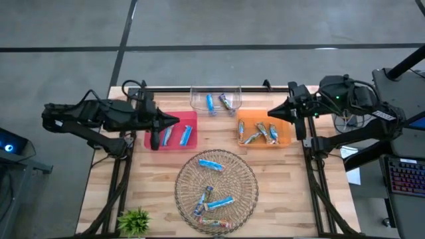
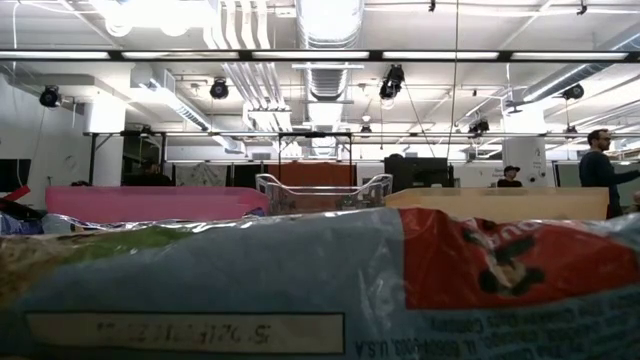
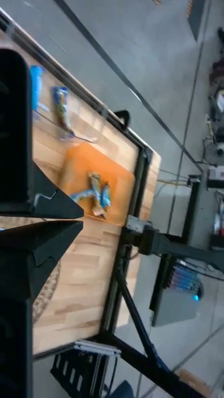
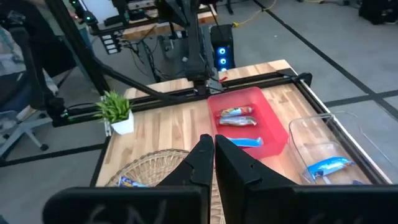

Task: Pick and place Granola Bars by type
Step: Put the blue granola bar into the transparent bin

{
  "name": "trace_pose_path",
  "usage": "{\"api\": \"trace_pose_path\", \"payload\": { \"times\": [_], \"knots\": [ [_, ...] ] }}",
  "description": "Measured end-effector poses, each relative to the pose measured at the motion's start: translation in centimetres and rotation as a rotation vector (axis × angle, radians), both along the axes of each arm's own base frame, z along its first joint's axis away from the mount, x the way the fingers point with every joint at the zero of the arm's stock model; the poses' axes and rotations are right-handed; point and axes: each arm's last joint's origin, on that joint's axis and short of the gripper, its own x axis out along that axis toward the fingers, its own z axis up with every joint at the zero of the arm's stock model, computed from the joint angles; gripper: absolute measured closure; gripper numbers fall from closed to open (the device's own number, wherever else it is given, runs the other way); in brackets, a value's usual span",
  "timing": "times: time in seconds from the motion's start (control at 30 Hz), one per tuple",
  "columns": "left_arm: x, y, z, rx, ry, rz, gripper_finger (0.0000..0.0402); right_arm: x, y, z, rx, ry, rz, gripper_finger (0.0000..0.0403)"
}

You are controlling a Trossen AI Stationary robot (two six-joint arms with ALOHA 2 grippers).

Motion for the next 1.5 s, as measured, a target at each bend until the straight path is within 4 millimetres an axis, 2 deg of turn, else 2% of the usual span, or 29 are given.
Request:
{"api": "trace_pose_path", "payload": {
  "times": [0.27, 0.5, 0.67, 0.8, 1.27, 1.5],
  "knots": [
    [2.0, -0.5, 0.8, -0.001, 0.005, -0.027, 0.0388, 0.1, 0.0, -0.8, 0.006, 0.027, -0.003, 0.0394],
    [3.3, -0.9, 1.6, -0.014, 0.002, -0.058, 0.0297, 0.1, 0.0, -0.8, 0.006, 0.028, -0.003, 0.0394],
    [4.4, -1.1, 1.4, -0.008, 0.025, -0.059, 0.0227, 0.0, 0.0, -0.8, 0.006, 0.027, -0.003, 0.0394],
    [5.5, -1.3, 0.8, -0.001, 0.055, -0.066, 0.0194, 0.0, 0.1, -0.8, 0.003, 0.029, 0.005, 0.0394],
    [9.6, -2.5, -2.2, 0.004, 0.199, -0.170, 0.0184, -0.1, 0.2, -1.2, 0.007, 0.071, 0.012, 0.0394],
    [11.2, -2.9, -3.3, 0.023, 0.362, -0.196, 0.0184, -0.1, 0.2, -1.3, 0.007, 0.082, 0.012, 0.0394]
  ]
}}
